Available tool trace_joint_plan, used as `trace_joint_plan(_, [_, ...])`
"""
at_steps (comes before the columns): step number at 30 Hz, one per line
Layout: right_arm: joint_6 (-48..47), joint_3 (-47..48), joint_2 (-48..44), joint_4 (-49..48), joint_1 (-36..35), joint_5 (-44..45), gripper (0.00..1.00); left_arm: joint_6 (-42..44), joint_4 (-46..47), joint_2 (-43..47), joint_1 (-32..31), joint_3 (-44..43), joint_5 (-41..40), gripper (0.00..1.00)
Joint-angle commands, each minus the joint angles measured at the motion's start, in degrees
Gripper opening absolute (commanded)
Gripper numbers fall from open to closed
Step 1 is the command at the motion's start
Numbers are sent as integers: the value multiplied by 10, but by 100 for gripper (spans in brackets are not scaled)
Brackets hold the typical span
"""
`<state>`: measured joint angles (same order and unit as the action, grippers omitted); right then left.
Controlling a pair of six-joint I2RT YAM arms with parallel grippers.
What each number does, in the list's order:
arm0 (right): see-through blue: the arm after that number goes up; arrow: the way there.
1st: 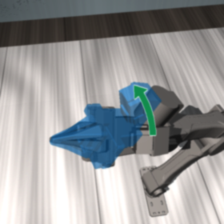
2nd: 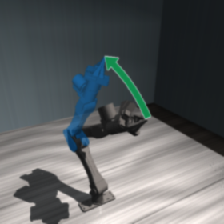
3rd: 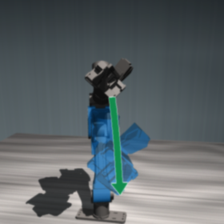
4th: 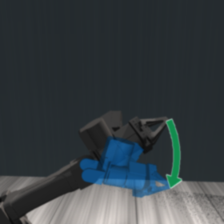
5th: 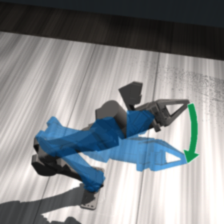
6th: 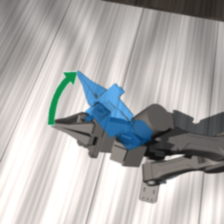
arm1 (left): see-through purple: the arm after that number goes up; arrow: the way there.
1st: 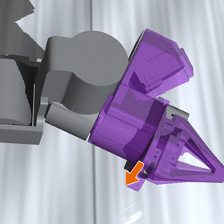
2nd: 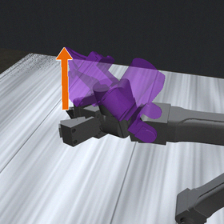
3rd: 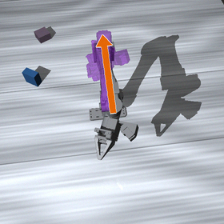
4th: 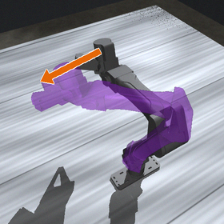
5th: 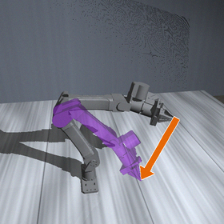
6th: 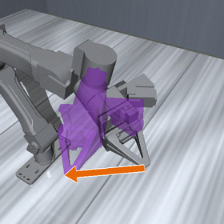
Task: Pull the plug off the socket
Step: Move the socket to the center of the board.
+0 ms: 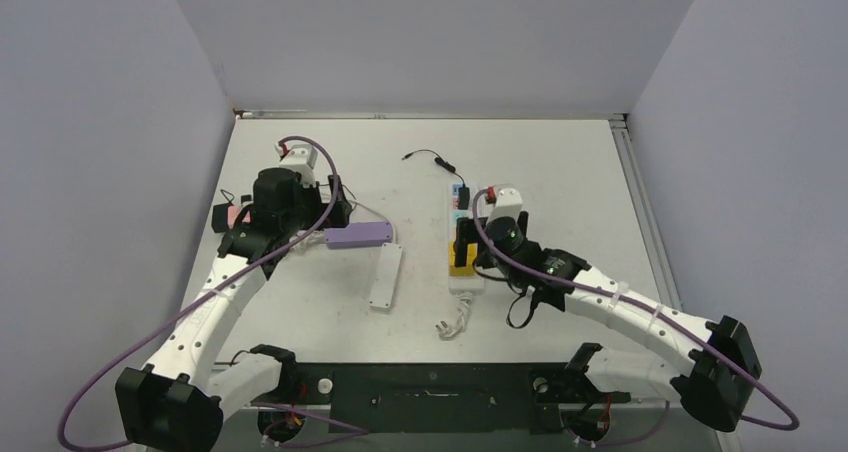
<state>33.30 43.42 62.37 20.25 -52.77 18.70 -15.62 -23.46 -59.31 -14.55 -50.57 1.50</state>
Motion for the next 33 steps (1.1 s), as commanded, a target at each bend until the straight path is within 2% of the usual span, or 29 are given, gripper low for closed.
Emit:
trace_joint_plan(1, [-80,32,47,-67,137,-98,95,-15,40,-24,-22,-98,-22,96])
trace_joint_plan(5, [-114,49,140,-156,250,-233,92,-25,59,-67,-42,-171,-15,96])
trace_joint_plan(7, [-130,67,187,-184,275,-264,91,-25,63,-91,-43,-200,-9,96])
trace_joint_plan(11, [-147,112,254,-182,278,-265,90,-17,85,-122,-43,-185,-10,96])
trace_joint_plan(15, [-134,97,269,-249,271,-278,90,-10,79,-148,-42,-176,-11,96])
trace_joint_plan(21, [-117,100,288,-267,264,-282,90,-10,89,-138,-42,-136,-9,96])
trace_joint_plan(25, [-124,98,302,-270,229,-237,90,-4,83,-142,-44,-132,-11,96])
trace_joint_plan(29, [-129,87,308,-269,166,-107,98,-4,78,-158,-46,-134,-10,96])
trace_joint_plan(31, [-122,85,313,-263,152,-70,89,-4,76,-164,-47,-136,-11,96])
trace_joint_plan(33, [-116,88,321,-255,151,-58,87,-3,75,-167,-50,-135,-10,96])
